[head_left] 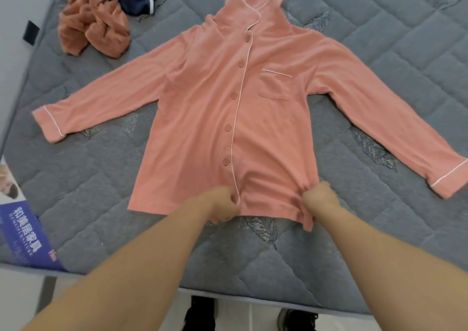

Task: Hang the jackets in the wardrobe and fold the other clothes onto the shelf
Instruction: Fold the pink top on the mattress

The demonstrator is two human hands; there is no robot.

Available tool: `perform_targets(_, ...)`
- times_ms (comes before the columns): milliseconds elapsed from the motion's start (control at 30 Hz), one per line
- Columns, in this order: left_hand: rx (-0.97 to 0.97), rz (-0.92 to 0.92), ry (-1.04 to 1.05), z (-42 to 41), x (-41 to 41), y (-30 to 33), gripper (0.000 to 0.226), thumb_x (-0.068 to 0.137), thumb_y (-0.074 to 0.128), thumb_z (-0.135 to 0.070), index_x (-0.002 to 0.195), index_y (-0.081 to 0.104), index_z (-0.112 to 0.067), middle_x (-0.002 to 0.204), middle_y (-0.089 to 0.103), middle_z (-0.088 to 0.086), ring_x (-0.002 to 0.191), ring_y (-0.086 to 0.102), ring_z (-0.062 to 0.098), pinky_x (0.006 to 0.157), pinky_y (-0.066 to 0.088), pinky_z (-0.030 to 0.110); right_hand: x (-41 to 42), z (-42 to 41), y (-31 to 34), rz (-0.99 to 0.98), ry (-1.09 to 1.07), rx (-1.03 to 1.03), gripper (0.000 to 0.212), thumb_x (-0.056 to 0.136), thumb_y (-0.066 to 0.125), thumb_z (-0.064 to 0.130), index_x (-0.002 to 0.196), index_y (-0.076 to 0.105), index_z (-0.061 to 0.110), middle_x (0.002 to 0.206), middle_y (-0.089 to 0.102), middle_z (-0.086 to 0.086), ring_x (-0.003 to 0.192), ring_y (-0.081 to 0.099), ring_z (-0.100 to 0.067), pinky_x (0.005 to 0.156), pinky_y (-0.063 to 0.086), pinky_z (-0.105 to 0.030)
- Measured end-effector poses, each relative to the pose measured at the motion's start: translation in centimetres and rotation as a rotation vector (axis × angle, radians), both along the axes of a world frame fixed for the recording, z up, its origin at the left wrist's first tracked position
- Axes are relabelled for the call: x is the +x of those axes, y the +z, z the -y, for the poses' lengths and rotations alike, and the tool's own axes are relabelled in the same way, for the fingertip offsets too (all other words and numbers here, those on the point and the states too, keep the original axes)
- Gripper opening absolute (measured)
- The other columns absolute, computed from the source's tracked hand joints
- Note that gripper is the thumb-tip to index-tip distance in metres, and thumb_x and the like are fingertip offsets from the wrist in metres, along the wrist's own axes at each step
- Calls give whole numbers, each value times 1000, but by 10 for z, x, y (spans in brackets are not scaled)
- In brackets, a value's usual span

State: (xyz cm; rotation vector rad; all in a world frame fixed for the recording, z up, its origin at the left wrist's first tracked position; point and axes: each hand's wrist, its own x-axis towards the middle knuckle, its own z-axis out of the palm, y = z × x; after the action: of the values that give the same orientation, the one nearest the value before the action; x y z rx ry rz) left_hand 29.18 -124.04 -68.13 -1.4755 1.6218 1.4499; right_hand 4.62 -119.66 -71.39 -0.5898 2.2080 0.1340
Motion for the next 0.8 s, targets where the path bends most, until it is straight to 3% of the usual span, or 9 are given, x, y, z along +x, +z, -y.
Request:
perform_targets(67,-21,-7,-64,-6,-10,-2,11,83,51,-30,83,50,-19,88,68,10,70,63,25,64,55,35,0,-5,1,-17,30,61,40,86,53,5,124,42,-5,108,64,-24,107,62,-36,75,45,-34)
perform_targets(167,-508,85,-392,-3,-22,-5,36,82,54,-46,105,47,-20,115,56,6,98,51,27,75,43,37,-9,1,5,-5,74,45,19,88,55,9,103,57,-2,117,63,-21,109,61,-35,77,43,-31)
perform_targets(267,-663,176,-608,-12,-41,-11,64,76,63,-52,125,39,-17,127,40,8,114,43,31,75,40,40,-23,21,6,95,-56,-147,22,86,56,12,104,62,1,106,65,-20,101,61,-36,73,42,-31)
perform_targets(333,-666,206,-668,-13,-53,-14,50,84,61,-34,126,44,-15,128,43,9,113,46,33,73,43,40,-30,29,13,150,-21,-202,8,85,57,15,86,59,8,85,60,-11,87,58,-31,64,39,-30)
perform_targets(400,-531,201,-693,-4,-63,-13,37,89,52,-20,126,54,-14,127,54,11,113,54,34,82,50,43,-39,24,14,186,66,-111,5,88,54,14,85,57,11,85,57,-11,84,58,-32,60,42,-31)
perform_targets(533,-124,363,-947,18,-99,4,39,89,49,-23,125,60,-13,128,61,10,113,60,34,91,49,47,-72,9,16,395,-157,115,11,88,53,17,86,58,7,74,59,-13,57,56,-26,52,50,-30)
perform_targets(633,-49,280,-661,40,-152,11,47,91,51,-39,132,54,-16,134,57,8,117,56,31,96,46,43,-124,24,17,322,-536,-42,18,84,53,26,91,56,10,65,55,-9,50,45,-22,54,41,-27)
perform_targets(700,-217,115,-325,48,-198,6,49,89,49,-51,126,51,-19,128,58,7,113,56,29,89,46,39,-167,31,19,259,-920,-176,27,79,55,33,102,51,19,72,49,-4,53,43,-21,53,41,-29)
perform_targets(800,-467,171,-284,39,-260,-5,58,86,50,-59,123,48,-14,120,53,9,109,56,32,81,43,39,-230,38,23,189,-1361,-287,47,79,53,42,122,52,22,113,57,1,95,57,-25,71,50,-43)
